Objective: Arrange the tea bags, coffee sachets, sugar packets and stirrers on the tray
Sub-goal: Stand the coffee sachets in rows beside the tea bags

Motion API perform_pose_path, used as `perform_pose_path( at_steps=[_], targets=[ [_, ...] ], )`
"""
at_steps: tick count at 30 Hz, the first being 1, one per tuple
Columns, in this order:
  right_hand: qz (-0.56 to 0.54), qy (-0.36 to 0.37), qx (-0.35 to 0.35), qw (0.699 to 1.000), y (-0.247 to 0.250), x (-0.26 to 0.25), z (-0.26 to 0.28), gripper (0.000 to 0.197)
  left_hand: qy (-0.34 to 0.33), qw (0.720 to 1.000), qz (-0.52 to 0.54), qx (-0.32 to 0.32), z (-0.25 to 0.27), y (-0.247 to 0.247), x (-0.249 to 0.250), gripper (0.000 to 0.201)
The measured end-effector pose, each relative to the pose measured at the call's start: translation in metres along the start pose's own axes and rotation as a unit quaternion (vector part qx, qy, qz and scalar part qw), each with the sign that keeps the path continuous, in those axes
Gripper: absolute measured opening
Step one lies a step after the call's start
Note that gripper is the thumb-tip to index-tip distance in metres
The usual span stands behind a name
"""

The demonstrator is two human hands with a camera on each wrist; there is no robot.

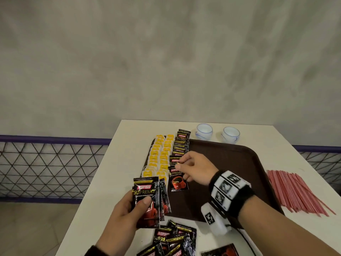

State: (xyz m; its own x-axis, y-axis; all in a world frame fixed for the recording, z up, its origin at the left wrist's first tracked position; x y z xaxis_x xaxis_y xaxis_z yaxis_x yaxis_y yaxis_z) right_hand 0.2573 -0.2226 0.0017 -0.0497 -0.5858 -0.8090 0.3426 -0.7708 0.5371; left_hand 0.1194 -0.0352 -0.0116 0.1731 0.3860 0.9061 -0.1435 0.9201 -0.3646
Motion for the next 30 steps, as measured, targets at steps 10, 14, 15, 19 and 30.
perform_pose_path(
  at_steps=[10,14,15,19,30],
  targets=[
    [-0.068,0.087,-0.086,0.990,-0.023,0.022,0.056,0.030,-0.017,0.999,-0.031,-0.036,-0.008,-0.014,-0.013,0.032],
    [-0.051,-0.002,-0.036,0.998,-0.010,0.039,0.035,0.019,-0.030,0.999,-0.037,0.022,-0.010,-0.002,-0.012,0.018],
    [-0.031,-0.033,-0.031,0.999,-0.010,0.043,0.027,0.016,-0.030,0.998,-0.037,0.030,-0.011,0.002,-0.012,0.018],
    [-0.003,-0.118,-0.023,0.993,-0.018,0.048,0.002,0.024,-0.028,0.998,-0.036,0.049,-0.011,0.008,-0.014,0.016],
    [0.136,-0.169,0.044,0.975,-0.026,0.033,-0.011,0.030,-0.036,0.995,-0.084,0.039,-0.009,0.014,-0.014,0.016]
  ],
)
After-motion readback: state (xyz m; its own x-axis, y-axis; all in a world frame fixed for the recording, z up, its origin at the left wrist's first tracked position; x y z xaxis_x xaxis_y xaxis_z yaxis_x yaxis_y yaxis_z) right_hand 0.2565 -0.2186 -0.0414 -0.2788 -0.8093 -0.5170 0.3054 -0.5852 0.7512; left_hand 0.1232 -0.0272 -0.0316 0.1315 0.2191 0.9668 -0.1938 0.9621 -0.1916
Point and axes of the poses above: each hand's wrist, its own z-axis away from the middle knuckle, its own y-axis out of the back of the hand, x = y × z, the point moved 1 cm from there along -z, towards the middle knuckle, and after that the axes turned 8 degrees about z, right-handed, at the moved point
